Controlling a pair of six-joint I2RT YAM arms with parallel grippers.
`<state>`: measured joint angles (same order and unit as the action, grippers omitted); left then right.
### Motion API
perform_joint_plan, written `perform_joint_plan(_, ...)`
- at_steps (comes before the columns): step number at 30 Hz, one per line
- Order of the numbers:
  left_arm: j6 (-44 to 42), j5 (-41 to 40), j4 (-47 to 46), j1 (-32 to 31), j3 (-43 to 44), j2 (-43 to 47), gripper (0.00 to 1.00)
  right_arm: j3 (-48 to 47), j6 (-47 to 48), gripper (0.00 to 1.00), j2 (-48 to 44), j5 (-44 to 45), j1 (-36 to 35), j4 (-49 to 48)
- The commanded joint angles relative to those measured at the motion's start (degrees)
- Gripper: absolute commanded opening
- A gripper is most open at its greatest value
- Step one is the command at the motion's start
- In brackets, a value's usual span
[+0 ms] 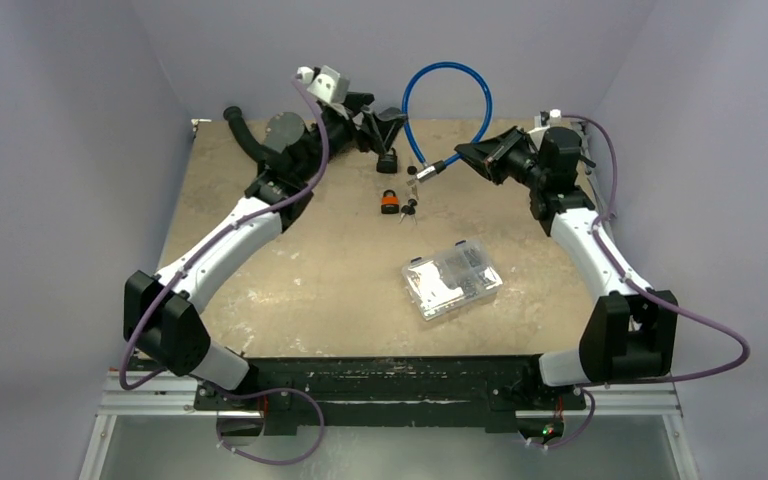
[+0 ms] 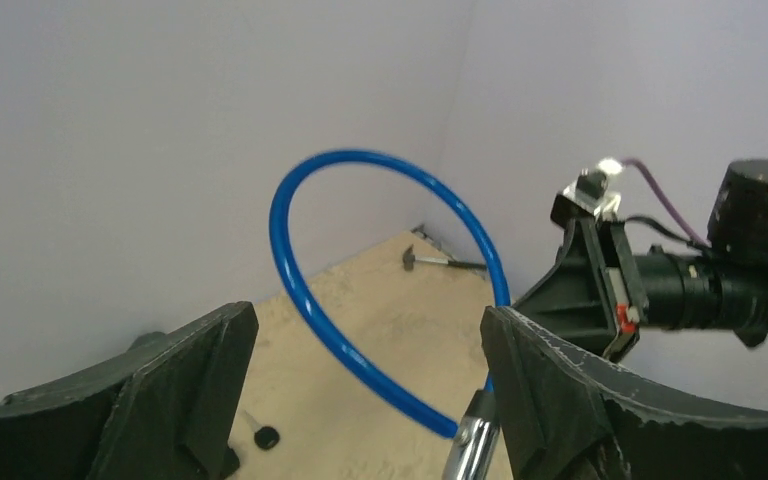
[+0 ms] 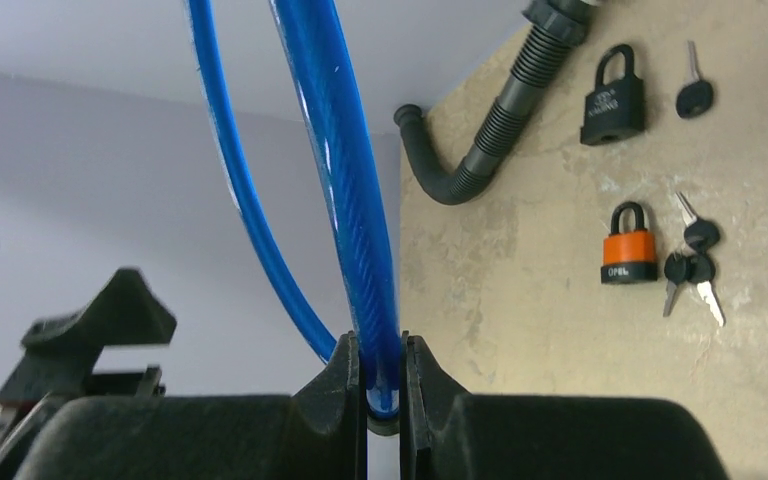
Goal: Lock with the key
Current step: Lock the lock.
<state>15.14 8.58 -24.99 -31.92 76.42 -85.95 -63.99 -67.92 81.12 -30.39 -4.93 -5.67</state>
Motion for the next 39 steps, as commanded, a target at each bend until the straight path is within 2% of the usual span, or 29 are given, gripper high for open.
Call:
perform_joint_plan(1,-2.54,22.63,10.05,5.23,4.85,1.69,0.94,0.69,4.81,0.00,-3.85,-4.07,-0.13,-12.01)
perform_joint_plan(5,-6.24,31.92,20.43,6.70,7.92,1.18,0.95,0.33,4.73,0.00,-3.49,-5.86,-0.12,-14.58)
perform_joint_plan(11,-11.98,36.32,27.45,7.15,4.44,2.17,0.91,-0.26,4.03,0.00,-2.81,-8.72,-0.14,-16.82)
perform_joint_plan(15,-11.13,40.66,22.44,7.22,0.98,1.85,0.86,0.06,4.31,0.00,-3.05,-10.73,-0.10,-17.78)
perform_joint_plan(21,-8.10,41.11,16.37,7.22,-2.50,1.07,0.70,0.62,5.15,0.00,-4.10,-11.55,-0.09,-17.94)
perform_joint_plan(25,-6.14,40.64,14.22,7.14,-3.44,0.33,0.68,0.70,5.17,0.00,-4.48,-11.45,-0.11,-17.62)
perform_joint_plan(34,-0.35,42.17,10.19,6.31,-4.02,-3.17,0.53,0.22,4.33,0.00,-4.22,-11.42,-0.17,-17.88)
perform_joint_plan(39,1.82,42.20,8.06,5.72,-4.85,-4.05,0.51,0.02,4.03,0.00,-4.22,-11.60,-0.19,-18.15)
